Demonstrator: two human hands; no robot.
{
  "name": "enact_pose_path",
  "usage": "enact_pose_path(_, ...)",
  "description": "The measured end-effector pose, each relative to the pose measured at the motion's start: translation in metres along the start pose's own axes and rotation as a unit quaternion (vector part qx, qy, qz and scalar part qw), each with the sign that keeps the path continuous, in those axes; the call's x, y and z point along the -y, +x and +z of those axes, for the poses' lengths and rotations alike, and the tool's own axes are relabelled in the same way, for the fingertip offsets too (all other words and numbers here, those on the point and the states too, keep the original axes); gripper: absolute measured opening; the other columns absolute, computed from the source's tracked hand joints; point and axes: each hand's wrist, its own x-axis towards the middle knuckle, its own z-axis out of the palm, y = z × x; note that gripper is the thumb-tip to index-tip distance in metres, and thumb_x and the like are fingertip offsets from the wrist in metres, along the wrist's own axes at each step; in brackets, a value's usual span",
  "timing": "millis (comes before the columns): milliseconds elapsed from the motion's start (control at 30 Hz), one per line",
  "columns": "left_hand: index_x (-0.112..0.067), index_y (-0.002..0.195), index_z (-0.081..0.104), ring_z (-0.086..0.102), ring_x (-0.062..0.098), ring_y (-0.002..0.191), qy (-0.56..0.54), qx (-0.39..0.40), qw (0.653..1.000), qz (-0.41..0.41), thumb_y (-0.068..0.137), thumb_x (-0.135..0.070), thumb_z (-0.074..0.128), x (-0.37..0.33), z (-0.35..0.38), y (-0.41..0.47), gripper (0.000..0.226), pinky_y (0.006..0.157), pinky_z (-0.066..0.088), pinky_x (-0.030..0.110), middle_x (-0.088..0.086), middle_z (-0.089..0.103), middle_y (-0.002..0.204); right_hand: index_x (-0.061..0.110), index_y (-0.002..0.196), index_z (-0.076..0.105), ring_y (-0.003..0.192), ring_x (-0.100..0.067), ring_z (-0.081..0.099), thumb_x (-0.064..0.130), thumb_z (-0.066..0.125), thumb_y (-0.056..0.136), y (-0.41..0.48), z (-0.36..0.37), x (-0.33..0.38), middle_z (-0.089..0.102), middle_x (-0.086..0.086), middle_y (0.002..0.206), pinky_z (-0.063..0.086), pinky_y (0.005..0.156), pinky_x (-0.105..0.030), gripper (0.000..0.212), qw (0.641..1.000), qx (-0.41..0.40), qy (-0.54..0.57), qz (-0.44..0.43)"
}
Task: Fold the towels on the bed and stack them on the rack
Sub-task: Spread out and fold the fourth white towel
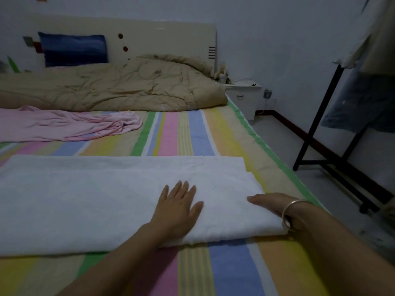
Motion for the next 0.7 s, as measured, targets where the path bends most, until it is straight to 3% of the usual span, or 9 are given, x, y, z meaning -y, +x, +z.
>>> enact_pose_path(67, -0.024, 0.154, 0.018, 0.008, 0.017, 0.149, 0.020, -0.023, 0.999, 0.014, 0.077, -0.065, -0.004, -0.003, -0.007, -0.006, 0.090, 0.120, 0.001, 0.044, 0.003, 0.012, 0.162, 0.001, 0.116, 0.062, 0.081, -0.028, 0.062, 0.023, 0.074, 0.080, -0.017, 0.001, 0.000, 0.068, -0.010, 0.089, 0.049, 0.070, -0.033, 0.044, 0.996, 0.023, 0.083, 0.000)
enact_pose_path(167, -0.018, 0.143, 0.046, 0.043, 0.021, 0.136, 0.037, -0.126, 0.990, 0.047, 0.090, -0.045, 0.026, -0.005, -0.010, -0.019, 0.063, 0.113, 0.027, 0.047, 0.007, 0.040, 0.151, 0.002, 0.118, 0.058, 0.076, -0.025, 0.058, 0.013, 0.079, 0.072, -0.039, 0.005, 0.012, 0.066, -0.007, 0.095, 0.044, 0.062, -0.032, 0.052, 0.991, 0.026, 0.123, -0.052)
enact_pose_path(267, -0.029, 0.151, 0.028, 0.022, 0.012, 0.146, 0.006, -0.032, 0.997, 0.069, 0.093, -0.046, 0.007, -0.004, -0.001, -0.028, 0.064, 0.119, 0.014, 0.043, -0.005, 0.020, 0.159, 0.004, 0.120, 0.055, 0.079, -0.021, 0.060, 0.008, 0.065, 0.086, -0.058, 0.020, 0.044, 0.062, -0.008, 0.106, 0.046, 0.064, -0.032, 0.036, 0.977, 0.027, 0.169, -0.126)
enact_pose_path(333, -0.033, 0.149, 0.022, 0.016, 0.009, 0.147, -0.138, 0.029, 0.987, 0.073, 0.100, -0.040, 0.010, 0.003, -0.012, -0.031, 0.051, 0.120, 0.008, 0.036, -0.010, 0.017, 0.159, 0.004, 0.117, 0.058, 0.087, -0.020, 0.060, 0.007, 0.064, 0.087, -0.075, 0.041, 0.071, 0.063, -0.009, 0.108, 0.046, 0.073, -0.030, 0.031, 0.971, 0.030, 0.139, -0.192)
enact_pose_path(400, -0.026, 0.138, 0.045, 0.050, 0.007, 0.126, -0.466, -0.015, 0.884, 0.026, 0.104, -0.028, 0.033, 0.013, -0.046, -0.033, 0.036, 0.108, 0.037, 0.030, -0.004, 0.049, 0.142, 0.009, 0.114, 0.059, 0.083, -0.014, 0.058, 0.005, 0.064, 0.087, -0.092, 0.067, 0.102, 0.063, -0.004, 0.100, 0.047, 0.068, -0.022, 0.028, 0.958, 0.034, 0.119, -0.260)
enact_pose_path(467, -0.013, 0.124, 0.058, 0.069, 0.007, 0.078, -0.740, -0.052, 0.651, -0.162, 0.103, -0.021, 0.040, 0.039, -0.077, -0.035, 0.029, 0.069, 0.055, 0.022, 0.003, 0.072, 0.098, 0.016, 0.106, 0.060, 0.087, -0.017, 0.060, 0.004, 0.065, 0.085, -0.105, 0.105, 0.132, 0.064, -0.002, 0.095, 0.050, 0.071, -0.022, 0.025, 0.943, 0.087, 0.125, -0.295)
enact_pose_path(533, -0.008, 0.128, 0.055, 0.068, 0.020, 0.065, -0.828, -0.052, 0.506, -0.236, 0.104, -0.027, 0.032, 0.085, -0.093, -0.044, 0.038, 0.051, 0.055, 0.026, 0.011, 0.072, 0.083, 0.017, 0.109, 0.062, 0.098, -0.023, 0.061, 0.014, 0.073, 0.078, -0.111, 0.155, 0.157, 0.065, -0.005, 0.106, 0.052, 0.084, -0.032, 0.033, 0.941, 0.118, 0.073, -0.308)
enact_pose_path(633, -0.009, 0.132, 0.051, 0.066, 0.024, 0.067, -0.837, -0.064, 0.462, -0.286, 0.104, -0.031, 0.030, 0.159, -0.108, -0.069, 0.041, 0.053, 0.058, 0.033, 0.012, 0.070, 0.088, 0.021, 0.134, 0.050, 0.074, -0.015, 0.058, 0.018, 0.071, 0.081, -0.113, 0.235, 0.167, 0.060, -0.008, 0.108, 0.051, 0.057, -0.021, 0.057, 0.949, 0.152, 0.007, -0.277)
enact_pose_path(700, -0.006, 0.129, 0.054, 0.067, 0.022, 0.068, -0.804, -0.048, 0.498, -0.321, 0.103, -0.029, 0.033, 0.199, -0.107, -0.087, 0.040, 0.059, 0.057, 0.032, 0.010, 0.070, 0.089, 0.015, 0.144, 0.037, 0.071, -0.018, 0.055, 0.014, 0.066, 0.086, -0.111, 0.280, 0.158, 0.058, -0.014, 0.115, 0.052, 0.057, -0.025, 0.065, 0.960, 0.161, -0.001, -0.228)
